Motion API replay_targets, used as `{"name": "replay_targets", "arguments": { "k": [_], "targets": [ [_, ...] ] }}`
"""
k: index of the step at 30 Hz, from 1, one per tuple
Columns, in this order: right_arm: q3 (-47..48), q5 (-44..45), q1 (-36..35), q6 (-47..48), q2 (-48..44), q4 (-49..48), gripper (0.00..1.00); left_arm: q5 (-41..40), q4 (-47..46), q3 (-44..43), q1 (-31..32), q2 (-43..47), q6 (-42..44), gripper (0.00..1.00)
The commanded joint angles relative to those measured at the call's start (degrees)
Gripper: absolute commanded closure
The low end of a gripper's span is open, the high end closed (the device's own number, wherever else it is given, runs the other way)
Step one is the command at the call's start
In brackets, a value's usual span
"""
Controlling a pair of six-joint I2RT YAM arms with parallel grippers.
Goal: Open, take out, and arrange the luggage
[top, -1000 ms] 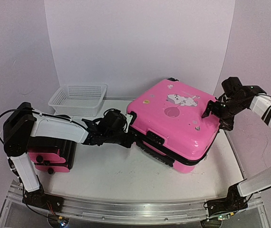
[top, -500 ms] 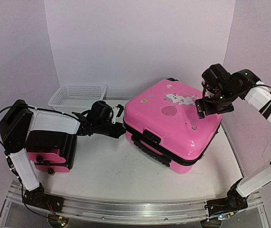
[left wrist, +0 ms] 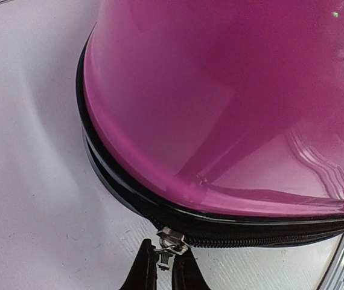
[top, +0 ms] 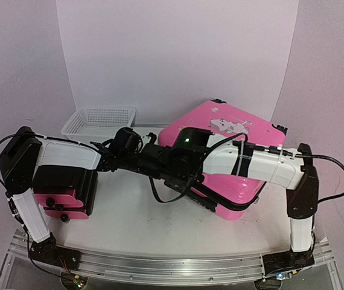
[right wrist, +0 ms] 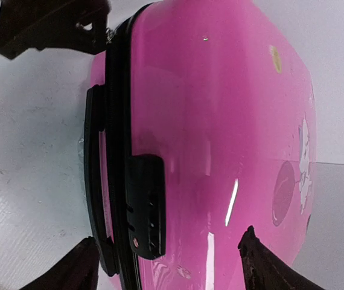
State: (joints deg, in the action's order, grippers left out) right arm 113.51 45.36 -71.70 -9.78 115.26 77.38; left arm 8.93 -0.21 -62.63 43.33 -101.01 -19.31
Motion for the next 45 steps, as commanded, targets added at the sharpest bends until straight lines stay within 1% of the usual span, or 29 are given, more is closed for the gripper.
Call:
{"name": "replay_targets", "arguments": {
  "k": [1,4,5,7,12,15,18,19,21,23,26,28,30,31,33,35,37,40,45],
  "targets": [
    [1.63,9.7,-1.91,4.83,0.31,-2.27,0.24,2.93,1.09,-1.92,-1.36,2.55,-1.87,1.0],
    [-0.18,9.64,-3.16,9.13,1.74,-8.24,0.24,5.17,1.09,-2.32,-1.57,1.77,-2.84,1.0],
    [-0.22,9.95,-3.11,9.31,2.45,-9.17,0.26,5.43,1.09,-2.36,-1.65,1.72,-3.17,1.0],
    [-0.8,12.62,-3.1,13.21,3.89,-12.08,0.3,5.65,1.0,-2.13,-1.78,1.74,-3.63,1.0],
    [-2.5,15.44,-2.88,17.17,6.28,-16.1,0.34,6.65,0.82,-1.3,-2.52,2.56,-4.59,1.0],
    [-5.28,13.99,-1.23,17.35,5.91,-18.54,0.37,6.72,0.8,-0.7,-2.87,3.23,-4.6,1.0],
    [-7.64,14.68,0.3,17.47,5.83,-20.75,0.39,6.79,0.75,-0.41,-3.12,3.36,-4.6,1.0],
    [-8.28,15.56,0.67,17.51,5.91,-21.09,0.4,6.76,0.78,-0.47,-3.16,3.36,-4.6,1.0],
    [-9.98,17.19,1.23,17.52,5.98,-21.47,0.46,6.45,0.82,-0.31,-3.25,3.27,-4.79,1.0],
    [-12.73,19.04,1.42,17.45,5.57,-21.55,0.49,5.92,0.82,-0.39,-3.48,3.15,-5.33,1.0],
    [-18.43,23.43,1.68,16.35,3.98,-21.55,0.51,5.76,0.82,-0.43,-4.22,2.94,-6.31,1.0],
    [-22.51,24.77,1.99,15.25,1.84,-21.57,0.55,5.31,0.82,-0.46,-4.88,2.84,-6.51,1.0],
    [-26.53,25.61,2.0,13.29,-1.32,-21.1,0.6,4.42,0.82,-0.72,-5.68,2.55,-6.53,1.0],
    [-28.05,25.68,2.0,11.04,-3.09,-19.35,0.62,4.02,0.87,-1.03,-6.28,2.34,-6.65,1.0],
    [-30.43,25.79,2.0,1.97,-6.64,-12.46,0.65,3.99,0.99,-1.86,-8.11,1.91,-6.8,1.0],
    [-32.62,24.65,2.32,-6.17,-10.54,-5.75,0.65,3.27,1.15,-3.46,-9.42,1.24,-6.15,1.0],
    [-35.06,21.93,3.02,-12.24,-13.97,-1.15,0.65,2.72,1.46,-5.49,-10.49,-0.03,-5.33,1.0],
    [-38.49,19.12,4.45,-20.46,-18.52,1.81,0.65,1.09,2.66,-9.37,-11.59,-3.74,-3.57,1.0],
    [-41.57,15.11,5.93,-28.72,-23.58,4.79,0.65,-1.31,4.15,-13.5,-12.22,-6.73,0.72,1.0]
  ]
}}
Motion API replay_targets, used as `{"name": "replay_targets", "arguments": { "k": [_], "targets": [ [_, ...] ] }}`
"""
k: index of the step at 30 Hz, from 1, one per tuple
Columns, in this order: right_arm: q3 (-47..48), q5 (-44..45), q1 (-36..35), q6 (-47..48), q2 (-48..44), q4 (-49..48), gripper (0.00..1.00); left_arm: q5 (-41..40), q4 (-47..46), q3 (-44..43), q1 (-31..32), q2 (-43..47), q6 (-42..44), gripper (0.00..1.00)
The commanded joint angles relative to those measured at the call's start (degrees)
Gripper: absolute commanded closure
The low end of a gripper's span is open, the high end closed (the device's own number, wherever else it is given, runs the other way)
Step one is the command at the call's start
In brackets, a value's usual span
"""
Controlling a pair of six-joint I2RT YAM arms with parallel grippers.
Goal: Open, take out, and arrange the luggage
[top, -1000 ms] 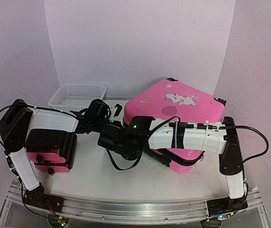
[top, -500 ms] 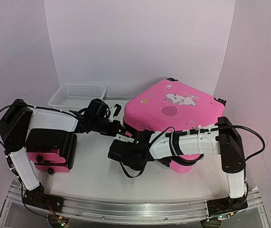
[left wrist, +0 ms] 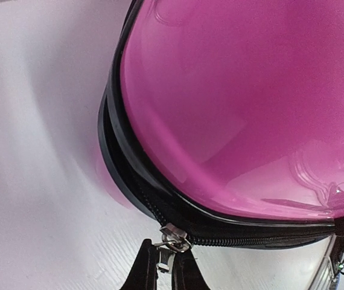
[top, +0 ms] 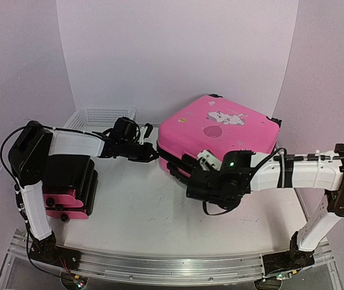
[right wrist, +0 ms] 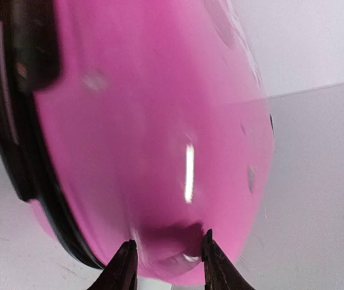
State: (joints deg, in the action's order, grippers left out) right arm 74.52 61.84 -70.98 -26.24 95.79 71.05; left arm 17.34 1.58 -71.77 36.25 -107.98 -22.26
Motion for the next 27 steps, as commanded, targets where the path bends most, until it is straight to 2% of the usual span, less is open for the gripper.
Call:
{"name": "replay_targets", "arguments": {
  "k": [1,3,8,12,14,22,27],
  "targets": [
    [-2.42,-2.53,5.19,-12.82,-5.0,11.38,0.63,-9.11,2.57,-4.83,-5.11,0.12,4.58,1.0],
    [-0.09,-6.6,5.16,-13.12,-6.4,11.33,0.6,-7.61,2.51,-3.76,-4.66,1.21,5.55,1.0],
    [10.77,-17.26,3.93,-8.69,-7.26,5.01,0.39,-5.28,2.67,1.52,0.69,6.6,4.06,1.0],
    [17.29,-21.33,4.22,-5.72,-9.72,-1.14,0.11,-6.74,2.55,3.42,8.74,8.82,-0.25,1.0],
    [20.36,-24.02,5.81,-5.11,-9.44,-3.49,0.02,-8.76,2.55,3.14,13.13,9.11,-1.03,1.0],
    [36.38,-40.1,20.96,-6.28,1.25,-5.65,0.02,-9.55,1.33,1.64,22.76,9.32,-6.36,1.0],
    [50.15,-37.5,21.98,-1.02,12.46,-2.81,0.02,-9.87,0.97,1.45,25.15,7.07,-8.74,1.0]
  ]
}}
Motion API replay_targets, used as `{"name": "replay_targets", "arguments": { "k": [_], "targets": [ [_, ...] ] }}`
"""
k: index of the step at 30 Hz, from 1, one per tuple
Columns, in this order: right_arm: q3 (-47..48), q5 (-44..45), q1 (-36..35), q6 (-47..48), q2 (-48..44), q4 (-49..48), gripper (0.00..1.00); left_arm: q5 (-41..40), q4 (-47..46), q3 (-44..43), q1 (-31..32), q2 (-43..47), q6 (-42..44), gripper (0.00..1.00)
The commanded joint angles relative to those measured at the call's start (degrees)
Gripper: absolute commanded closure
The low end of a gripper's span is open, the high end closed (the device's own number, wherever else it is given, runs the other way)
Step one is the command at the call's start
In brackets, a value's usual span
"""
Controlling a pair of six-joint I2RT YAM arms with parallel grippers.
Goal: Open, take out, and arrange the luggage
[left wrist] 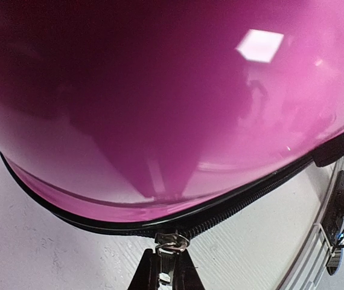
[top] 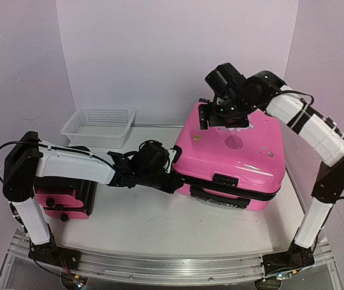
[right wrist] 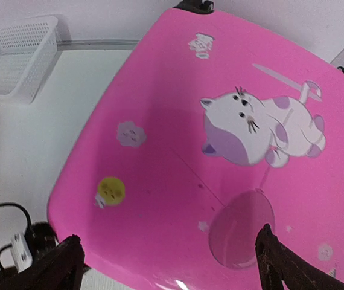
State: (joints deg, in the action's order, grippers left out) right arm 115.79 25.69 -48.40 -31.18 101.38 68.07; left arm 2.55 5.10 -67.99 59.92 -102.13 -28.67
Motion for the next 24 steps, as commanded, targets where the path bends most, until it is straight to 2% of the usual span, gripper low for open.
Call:
{"name": "replay_targets", "arguments": {
  "k": [1,7,11,16,20,24],
  "targets": [
    [12.02,0.3,-0.58,4.37,10.51,1.7,0.02,5.0,-2.7,-2.0,1.47,0.89,-2.84,1.0],
    [31.76,4.03,-0.62,8.45,26.33,8.3,0.02,3.99,-4.8,1.24,1.69,0.79,-3.46,1.0],
    [34.32,7.58,-0.56,12.19,31.17,8.4,0.02,3.39,-4.84,2.38,1.74,1.12,-3.32,1.0],
    [27.98,8.87,-0.58,13.33,32.54,12.77,0.02,1.14,-4.85,4.14,1.58,2.46,-3.11,1.0],
    [18.87,2.23,-0.6,14.17,29.75,15.52,0.02,-0.09,-4.84,7.11,-0.38,4.26,-1.93,1.0],
    [8.53,-2.64,-0.7,14.78,25.12,17.55,0.02,2.02,-4.32,11.66,-5.81,5.42,-1.95,1.0]
  ]
}}
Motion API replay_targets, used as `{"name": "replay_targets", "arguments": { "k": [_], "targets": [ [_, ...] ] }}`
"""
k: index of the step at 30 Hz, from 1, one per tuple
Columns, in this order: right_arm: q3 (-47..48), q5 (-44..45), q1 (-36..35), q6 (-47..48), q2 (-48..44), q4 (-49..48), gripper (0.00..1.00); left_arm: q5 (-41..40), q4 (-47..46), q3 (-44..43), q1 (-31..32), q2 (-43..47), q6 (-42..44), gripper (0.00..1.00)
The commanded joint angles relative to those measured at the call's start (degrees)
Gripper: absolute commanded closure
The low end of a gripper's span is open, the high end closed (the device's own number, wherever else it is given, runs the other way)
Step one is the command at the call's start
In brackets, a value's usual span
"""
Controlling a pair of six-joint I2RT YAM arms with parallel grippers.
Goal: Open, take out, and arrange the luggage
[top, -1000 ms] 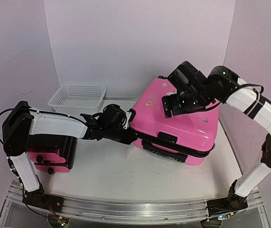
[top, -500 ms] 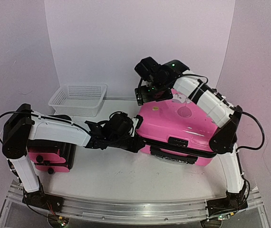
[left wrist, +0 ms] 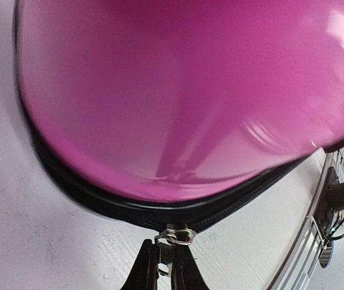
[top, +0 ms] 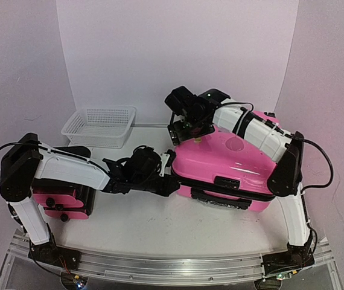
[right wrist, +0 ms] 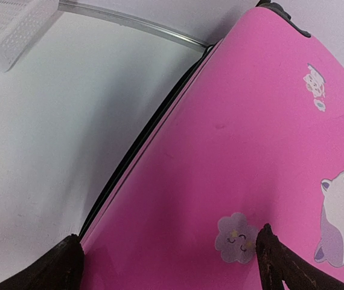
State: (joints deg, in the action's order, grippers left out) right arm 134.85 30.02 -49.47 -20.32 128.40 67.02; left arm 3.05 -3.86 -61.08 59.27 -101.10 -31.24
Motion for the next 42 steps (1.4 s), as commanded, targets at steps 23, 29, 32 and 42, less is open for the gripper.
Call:
{"name": "replay_targets", "arguments": {
  "k": [23,29,32,42],
  "targets": [
    [-37.58,-14.76,-0.42,1.66,-20.25,8.88,0.02,12.96,8.49,1.74,-15.07,7.38,18.1,1.0],
    [-38.02,-14.8,-1.36,0.9,-21.01,7.39,0.02,9.23,8.02,6.27,-9.61,10.88,12.9,1.0],
    [-37.67,-14.15,-1.42,0.9,-20.85,7.33,0.02,13.39,6.34,7.0,-9.61,9.81,10.14,0.97],
    [-38.84,-14.59,-1.41,0.4,-22.88,6.17,0.02,22.72,5.88,5.12,-11.98,6.22,9.55,0.4]
  ]
}}
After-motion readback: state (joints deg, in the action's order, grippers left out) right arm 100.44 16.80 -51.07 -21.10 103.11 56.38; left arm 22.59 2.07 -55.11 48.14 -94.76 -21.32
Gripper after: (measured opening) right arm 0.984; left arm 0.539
